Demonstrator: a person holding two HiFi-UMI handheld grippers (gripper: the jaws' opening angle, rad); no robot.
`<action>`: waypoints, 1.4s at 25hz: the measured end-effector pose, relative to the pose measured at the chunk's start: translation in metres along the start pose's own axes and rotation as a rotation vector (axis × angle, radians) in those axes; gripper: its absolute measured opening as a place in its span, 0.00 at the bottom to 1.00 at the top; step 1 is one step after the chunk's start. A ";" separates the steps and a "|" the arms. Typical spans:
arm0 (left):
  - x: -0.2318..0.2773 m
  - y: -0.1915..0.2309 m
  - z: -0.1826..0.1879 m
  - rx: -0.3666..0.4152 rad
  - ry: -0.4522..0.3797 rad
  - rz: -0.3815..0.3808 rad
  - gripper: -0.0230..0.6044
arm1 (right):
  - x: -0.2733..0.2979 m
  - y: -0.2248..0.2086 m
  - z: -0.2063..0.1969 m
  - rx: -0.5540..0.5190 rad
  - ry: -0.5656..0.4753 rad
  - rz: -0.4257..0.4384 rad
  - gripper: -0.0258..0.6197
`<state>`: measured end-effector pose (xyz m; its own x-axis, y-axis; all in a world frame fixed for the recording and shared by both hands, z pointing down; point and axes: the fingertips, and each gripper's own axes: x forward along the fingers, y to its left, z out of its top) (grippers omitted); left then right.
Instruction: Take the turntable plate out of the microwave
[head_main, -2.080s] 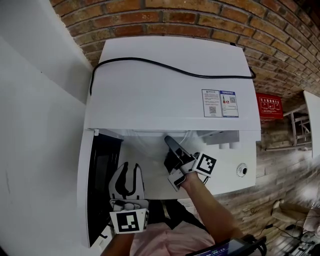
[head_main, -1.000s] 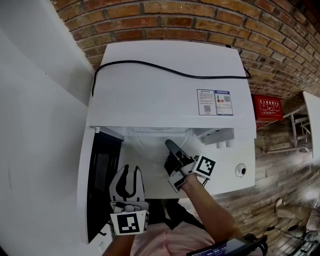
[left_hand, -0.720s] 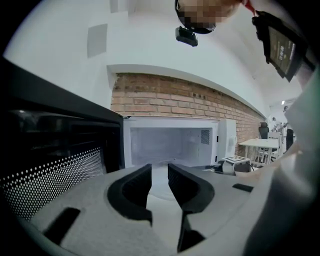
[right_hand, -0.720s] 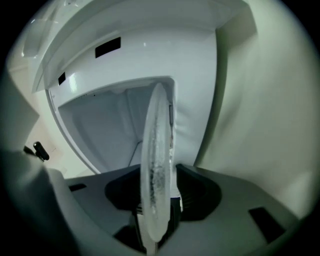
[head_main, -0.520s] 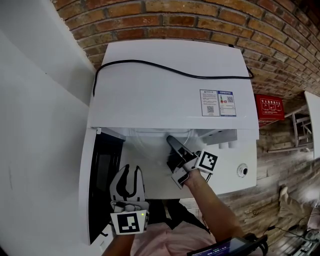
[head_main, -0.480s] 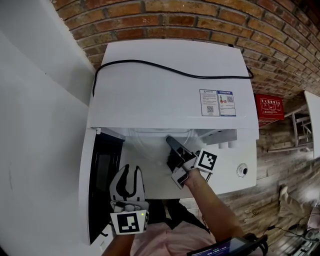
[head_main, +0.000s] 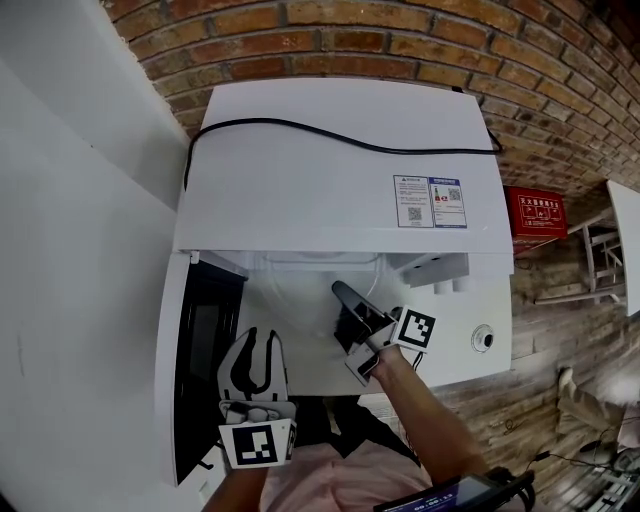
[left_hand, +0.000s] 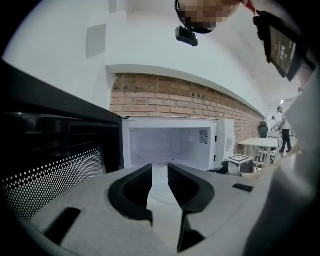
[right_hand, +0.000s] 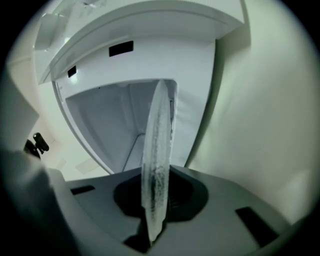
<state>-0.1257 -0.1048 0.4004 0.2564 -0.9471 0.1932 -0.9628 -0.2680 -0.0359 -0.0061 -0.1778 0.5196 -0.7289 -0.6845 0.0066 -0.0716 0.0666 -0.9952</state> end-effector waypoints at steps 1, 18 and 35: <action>-0.001 -0.001 0.000 0.002 -0.002 0.001 0.19 | -0.002 0.001 -0.001 -0.004 0.004 0.001 0.08; -0.052 -0.026 0.018 0.007 -0.062 0.054 0.19 | -0.049 0.035 -0.037 -0.052 0.081 0.030 0.08; -0.114 -0.056 0.016 0.004 -0.078 0.091 0.19 | -0.104 0.058 -0.071 -0.088 0.122 0.048 0.08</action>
<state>-0.0998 0.0155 0.3647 0.1739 -0.9784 0.1118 -0.9821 -0.1807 -0.0536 0.0173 -0.0507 0.4686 -0.8097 -0.5864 -0.0233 -0.0905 0.1639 -0.9823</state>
